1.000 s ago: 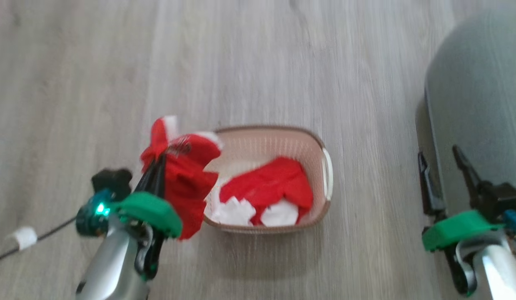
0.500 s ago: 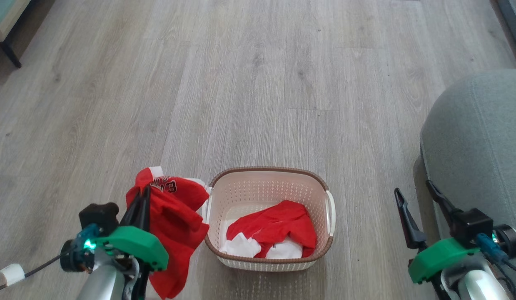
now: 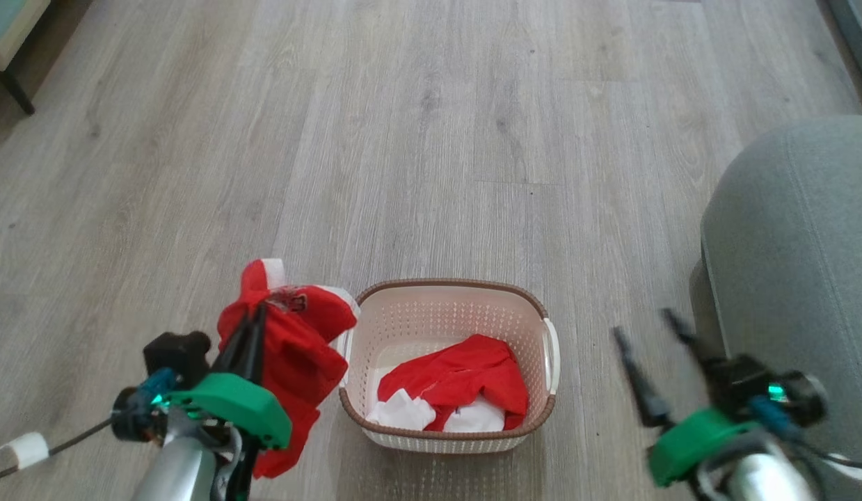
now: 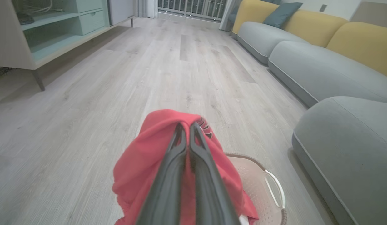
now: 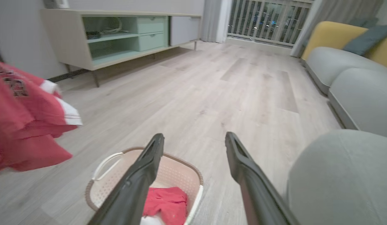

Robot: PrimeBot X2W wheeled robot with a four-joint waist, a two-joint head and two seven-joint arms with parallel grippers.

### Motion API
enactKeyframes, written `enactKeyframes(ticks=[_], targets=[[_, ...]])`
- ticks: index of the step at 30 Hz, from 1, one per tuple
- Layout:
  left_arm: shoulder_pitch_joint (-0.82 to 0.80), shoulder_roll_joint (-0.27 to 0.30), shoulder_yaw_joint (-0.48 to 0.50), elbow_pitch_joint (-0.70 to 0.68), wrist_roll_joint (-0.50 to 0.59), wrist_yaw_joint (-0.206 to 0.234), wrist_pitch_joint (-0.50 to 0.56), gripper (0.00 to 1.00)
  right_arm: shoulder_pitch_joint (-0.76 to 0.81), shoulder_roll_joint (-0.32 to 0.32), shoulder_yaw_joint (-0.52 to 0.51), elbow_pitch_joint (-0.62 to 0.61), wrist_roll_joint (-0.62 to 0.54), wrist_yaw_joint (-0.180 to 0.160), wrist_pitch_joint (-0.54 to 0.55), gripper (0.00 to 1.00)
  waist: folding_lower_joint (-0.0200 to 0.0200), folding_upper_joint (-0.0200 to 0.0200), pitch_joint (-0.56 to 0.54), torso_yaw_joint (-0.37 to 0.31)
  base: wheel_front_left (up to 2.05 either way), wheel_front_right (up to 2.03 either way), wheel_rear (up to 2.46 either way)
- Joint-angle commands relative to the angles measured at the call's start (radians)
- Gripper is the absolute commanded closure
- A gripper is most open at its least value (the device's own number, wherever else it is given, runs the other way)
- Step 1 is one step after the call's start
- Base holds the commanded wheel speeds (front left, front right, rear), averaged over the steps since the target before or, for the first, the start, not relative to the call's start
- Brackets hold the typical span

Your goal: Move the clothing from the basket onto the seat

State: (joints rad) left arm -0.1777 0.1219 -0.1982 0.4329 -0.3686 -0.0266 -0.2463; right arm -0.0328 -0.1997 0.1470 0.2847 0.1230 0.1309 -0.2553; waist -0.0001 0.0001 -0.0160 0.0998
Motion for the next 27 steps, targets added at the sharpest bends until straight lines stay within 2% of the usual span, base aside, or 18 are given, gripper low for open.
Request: enactKeyframes(ticks=[1,7,13,17,21,23,24,25,26,27], targets=[[-0.054,0.016,0.017,-0.047,0.001,-0.015,0.004,1.0,-0.057,-0.023,0.069,-0.038,-0.001,0.0,-0.006,0.0,0.0001,-0.0001,0.001,-0.002,0.0,0.0,0.0],[-0.08,0.012,-0.058,-0.109,-0.001,-0.065,0.053,1.0,-0.18,-0.058,0.319,-0.029,0.037,0.0,-0.006,0.0,0.0001,-0.0001,0.001,-0.006,0.0,0.0,0.0],[-0.116,0.018,-0.194,-0.211,-0.021,-0.098,0.125,1.0,-0.324,-0.125,0.554,0.011,0.116,0.0,-0.006,0.0,0.0001,-0.0001,-0.003,0.021,0.0,0.0,0.0],[-0.149,0.051,-0.325,-0.287,-0.056,-0.103,0.163,1.0,-0.408,-0.163,0.669,0.027,0.156,0.0,-0.006,0.0,0.0001,-0.0001,-0.006,0.036,0.0,0.0,0.0],[-0.194,0.111,-0.485,-0.361,-0.138,-0.104,0.171,1.0,-0.471,-0.184,0.738,0.029,0.19,0.0,-0.006,0.0,0.0001,-0.0001,-0.008,0.047,0.0,0.0,0.0],[-0.211,0.138,-0.537,-0.379,-0.176,-0.104,0.161,1.0,-0.486,-0.187,0.767,0.031,0.211,0.0,-0.006,0.0,0.0001,-0.0001,-0.01,0.049,0.0,0.0,0.0],[-0.218,0.148,-0.555,-0.383,-0.193,-0.104,0.154,1.0,-0.49,-0.187,0.782,0.037,0.224,0.0,-0.006,0.06,0.0001,-0.0001,-0.012,0.05,0.0,0.0,0.0],[-0.218,0.148,-0.555,-0.383,-0.193,-0.104,0.154,1.0,-0.49,-0.187,0.782,0.037,0.224,0.0,-0.006,0.06,0.0001,-0.0001,-0.012,0.05,0.0,0.0,0.0],[-0.226,0.157,-0.571,-0.386,-0.206,-0.104,0.146,1.0,-0.493,-0.186,0.797,0.045,0.242,0.0,-0.006,0.53,0.0001,-0.0001,-0.013,0.051,0.0,0.0,0.0],[-0.232,0.164,-0.586,-0.387,-0.218,-0.104,0.137,1.0,-0.496,-0.186,0.814,0.053,0.263,0.0,-0.006,0.9,0.0001,-0.0001,-0.015,0.052,0.0,0.0,0.0]])
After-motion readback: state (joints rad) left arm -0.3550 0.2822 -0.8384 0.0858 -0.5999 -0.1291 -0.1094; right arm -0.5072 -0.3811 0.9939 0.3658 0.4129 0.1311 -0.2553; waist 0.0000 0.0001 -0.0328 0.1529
